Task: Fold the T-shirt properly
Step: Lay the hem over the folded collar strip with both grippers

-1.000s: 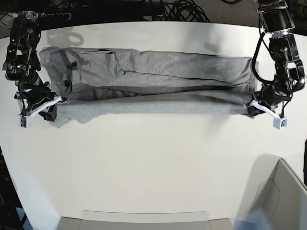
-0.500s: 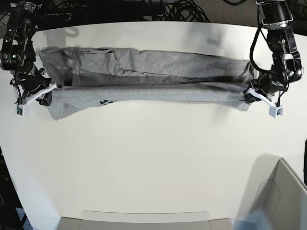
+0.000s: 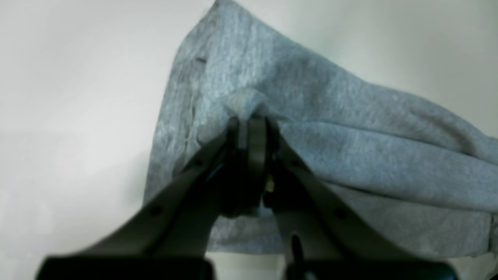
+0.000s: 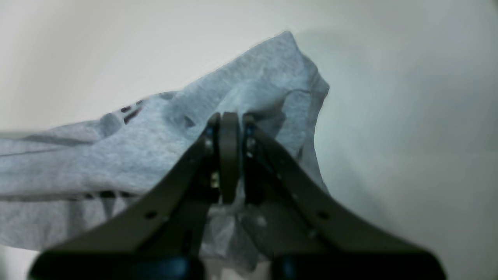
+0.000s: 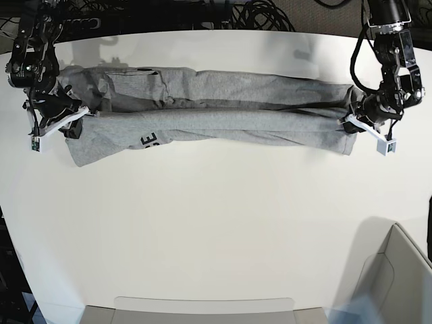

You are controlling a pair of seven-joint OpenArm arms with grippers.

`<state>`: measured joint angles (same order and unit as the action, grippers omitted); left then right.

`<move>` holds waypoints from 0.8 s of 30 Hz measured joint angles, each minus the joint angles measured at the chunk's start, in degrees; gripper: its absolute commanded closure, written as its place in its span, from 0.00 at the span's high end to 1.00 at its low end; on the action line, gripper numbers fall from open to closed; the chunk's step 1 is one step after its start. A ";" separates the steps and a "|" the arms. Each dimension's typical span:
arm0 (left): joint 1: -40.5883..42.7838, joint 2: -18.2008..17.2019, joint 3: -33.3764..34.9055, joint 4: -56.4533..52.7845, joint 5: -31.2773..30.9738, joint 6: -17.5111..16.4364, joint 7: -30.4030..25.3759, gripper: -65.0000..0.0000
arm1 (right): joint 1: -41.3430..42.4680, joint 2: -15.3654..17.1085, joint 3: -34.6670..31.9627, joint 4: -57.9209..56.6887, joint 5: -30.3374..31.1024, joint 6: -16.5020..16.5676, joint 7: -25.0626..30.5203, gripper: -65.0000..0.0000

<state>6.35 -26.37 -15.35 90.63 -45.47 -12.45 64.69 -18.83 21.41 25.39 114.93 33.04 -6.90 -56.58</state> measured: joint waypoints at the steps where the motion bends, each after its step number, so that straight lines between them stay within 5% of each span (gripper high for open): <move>1: -0.15 0.00 0.00 0.00 -0.13 -0.04 -0.02 0.00 | -0.22 0.00 0.00 0.00 0.02 -0.02 0.00 0.00; 4: -0.15 0.00 0.00 0.00 -0.04 -0.02 -0.02 0.02 | -0.61 -0.04 -0.07 -0.07 0.02 0.00 0.22 0.00; 10: 0.85 -0.09 -0.07 0.09 -0.07 0.13 -0.39 0.34 | -2.03 -3.02 0.02 -0.13 -0.02 0.00 -0.04 0.09; 16: 2.64 -0.17 -0.33 5.35 0.02 0.59 -0.42 0.36 | -3.91 -3.08 0.07 -0.17 -0.22 -0.22 -0.04 0.28; 24: 6.19 0.52 -7.28 15.87 0.02 0.76 -1.88 0.41 | -3.89 -3.04 0.07 -0.17 -0.20 -0.22 0.00 0.37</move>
<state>12.53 -25.85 -22.63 106.50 -45.45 -11.68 62.81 -22.72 18.37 25.45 114.76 32.84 -7.11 -56.58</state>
